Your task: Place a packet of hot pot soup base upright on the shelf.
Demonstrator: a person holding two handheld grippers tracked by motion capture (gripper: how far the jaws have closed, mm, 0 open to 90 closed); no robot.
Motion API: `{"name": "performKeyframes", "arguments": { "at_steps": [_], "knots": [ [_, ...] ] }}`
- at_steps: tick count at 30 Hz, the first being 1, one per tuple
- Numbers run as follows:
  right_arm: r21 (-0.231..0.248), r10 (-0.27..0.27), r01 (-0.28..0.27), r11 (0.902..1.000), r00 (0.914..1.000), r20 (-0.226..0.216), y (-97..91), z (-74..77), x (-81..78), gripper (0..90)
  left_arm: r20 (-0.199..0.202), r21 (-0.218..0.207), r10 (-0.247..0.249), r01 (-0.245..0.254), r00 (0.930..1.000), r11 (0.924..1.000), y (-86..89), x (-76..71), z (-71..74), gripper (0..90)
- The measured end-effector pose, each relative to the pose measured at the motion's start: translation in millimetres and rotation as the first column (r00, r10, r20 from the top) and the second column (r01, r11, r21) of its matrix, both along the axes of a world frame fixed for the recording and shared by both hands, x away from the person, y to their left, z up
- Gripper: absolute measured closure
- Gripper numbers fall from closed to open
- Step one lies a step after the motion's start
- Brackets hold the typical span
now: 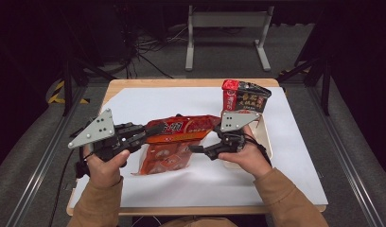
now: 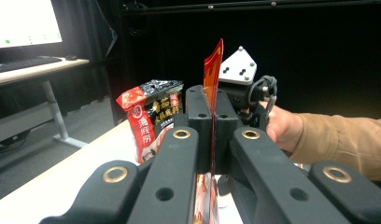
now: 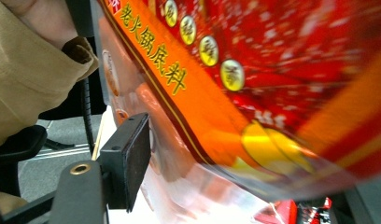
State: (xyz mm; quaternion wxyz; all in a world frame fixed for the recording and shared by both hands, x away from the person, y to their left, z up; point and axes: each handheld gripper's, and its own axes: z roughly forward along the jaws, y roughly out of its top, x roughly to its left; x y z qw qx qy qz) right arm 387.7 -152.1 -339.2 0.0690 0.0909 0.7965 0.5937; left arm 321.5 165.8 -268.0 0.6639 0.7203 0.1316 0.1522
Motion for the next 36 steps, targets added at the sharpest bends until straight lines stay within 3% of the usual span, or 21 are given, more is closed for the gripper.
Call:
{"name": "performKeyframes", "arguments": {
  "at_steps": [8, 20, 24, 27, 30, 31, 32, 33, 36],
  "knots": [
    [0.026, 0.02, -0.019, 0.9995, 0.9996, -0.02, 4.3, -6.2, 2.9, 31.7, 0.005, 0.006, -0.004, 0.004, 1.0, 1.0, -1.5, 0.1, -0.8, 90.0],
    [0.053, 0.05, -0.052, 0.9973, 0.998, 0.039, 5.8, -15.1, -0.6, 28.8, -0.003, 0.001, -0.013, 0.013, 0.9999, 0.9999, -4.1, 0.5, -2.4, 90.0],
    [0.064, 0.064, -0.067, 0.9957, 0.9971, 0.04, 7.0, -15.3, -1.6, 30.0, -0.005, -0.005, -0.018, 0.018, 0.9998, 0.9998, -4.4, 0.9, -3.0, 90.0],
    [0.059, 0.095, -0.097, 0.9935, 0.9947, 0.037, 9.8, -16.2, -3.5, 36.5, -0.005, -0.004, -0.02, 0.02, 0.9998, 0.9998, -4.9, 0.8, -3.2, 90.0],
    [0.045, 0.136, -0.137, 0.9895, 0.9903, 0.029, 10.9, -16.6, -5.7, 49.9, -0.005, -0.013, -0.019, 0.019, 0.9998, 0.9997, -4.0, 0.6, -3.2, 90.0],
    [0.045, 0.136, -0.137, 0.9895, 0.9903, 0.029, 10.9, -16.6, -5.7, 49.9, -0.005, -0.013, -0.019, 0.019, 0.9998, 0.9997, -4.0, 0.6, -3.2, 90.0],
    [0.036, 0.162, -0.163, 0.986, 0.9865, 0.026, 10.7, -16.2, -6.9, 60.5, -0.002, -0.014, -0.018, 0.018, 0.9998, 0.9997, -3.3, 0.7, -3.1, 90.0],
    [0.033, 0.177, -0.177, 0.9836, 0.984, 0.024, 10.3, -15.7, -7.6, 65.2, -0.002, -0.016, -0.021, 0.021, 0.9998, 0.9997, -2.8, 1.0, -3.1, 90.0],
    [0.022, 0.18, -0.181, 0.9832, 0.9825, 0.049, 9.5, -13.6, -8.9, 68.2, -0.007, -0.021, -0.018, 0.018, 0.9998, 0.9996, -2.0, 1.7, -3.6, 90.0]
  ]
}}
